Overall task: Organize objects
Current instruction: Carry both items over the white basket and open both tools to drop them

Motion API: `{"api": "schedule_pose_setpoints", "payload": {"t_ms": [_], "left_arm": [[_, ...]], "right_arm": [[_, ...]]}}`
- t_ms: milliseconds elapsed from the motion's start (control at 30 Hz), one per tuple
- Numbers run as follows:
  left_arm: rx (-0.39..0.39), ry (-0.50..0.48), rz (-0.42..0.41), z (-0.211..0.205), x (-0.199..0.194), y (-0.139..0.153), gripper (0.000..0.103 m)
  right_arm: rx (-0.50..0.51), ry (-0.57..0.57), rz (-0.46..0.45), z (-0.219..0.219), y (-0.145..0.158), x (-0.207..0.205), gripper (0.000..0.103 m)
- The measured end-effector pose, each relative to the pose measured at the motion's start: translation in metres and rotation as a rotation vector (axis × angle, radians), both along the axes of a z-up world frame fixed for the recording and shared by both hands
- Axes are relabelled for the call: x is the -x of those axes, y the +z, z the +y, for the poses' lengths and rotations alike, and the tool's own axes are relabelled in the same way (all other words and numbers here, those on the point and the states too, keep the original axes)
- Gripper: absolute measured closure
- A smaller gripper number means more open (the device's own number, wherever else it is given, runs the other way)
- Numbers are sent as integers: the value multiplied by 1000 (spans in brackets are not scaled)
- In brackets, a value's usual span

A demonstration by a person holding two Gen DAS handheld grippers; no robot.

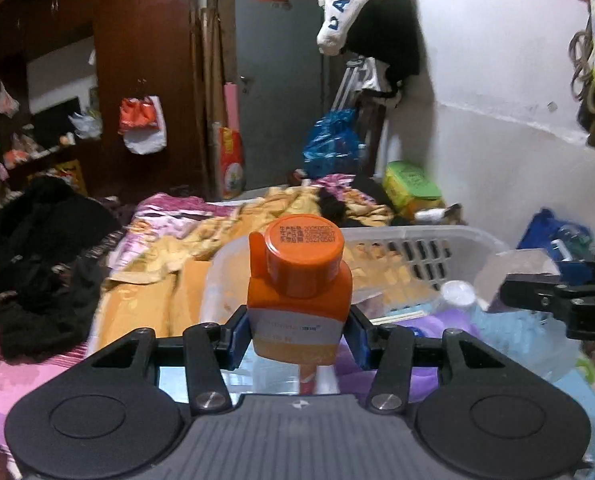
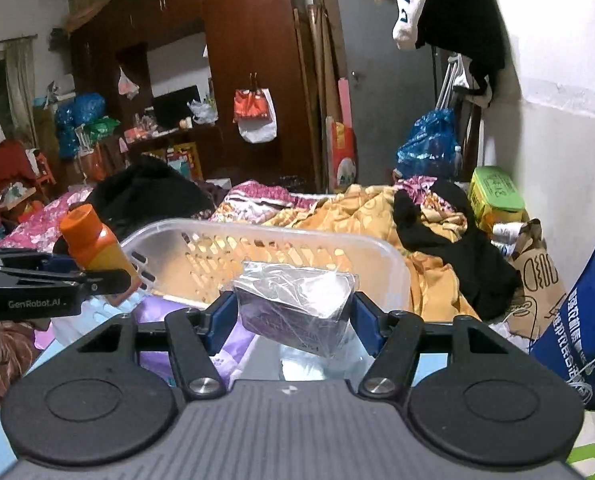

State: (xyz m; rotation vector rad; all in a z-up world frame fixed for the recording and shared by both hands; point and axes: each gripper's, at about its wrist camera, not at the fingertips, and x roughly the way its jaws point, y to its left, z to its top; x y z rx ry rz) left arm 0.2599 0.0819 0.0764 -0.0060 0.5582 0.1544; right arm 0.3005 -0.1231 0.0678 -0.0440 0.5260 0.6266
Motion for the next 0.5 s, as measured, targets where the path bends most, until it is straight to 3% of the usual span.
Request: {"api": "schedule_pose_setpoints", "payload": {"t_ms": [33,67,100,267,367,500], "left_arm": [[-18,3,7,0,-2,0,48],[-25,2,2,-1,-2,-1,31],[-34,1,-14,-2,0,-1,16],[-33,2,-109,-5,17,11,13],[-28,-6,-169,-9,44,14,13],[36,-122,-210,-19,102,-14,13]], "right_arm": [[3,1,0,0,-1,1,36],[7,0,-4,0,-3,3,33],[7,-7,-7,-3,-4,5,23],[-24,-12,-21,-19,-1,13,5],[-59,0,-53,-34,2,29,0],[-126,57,-95,-71,-13,66,0]]}}
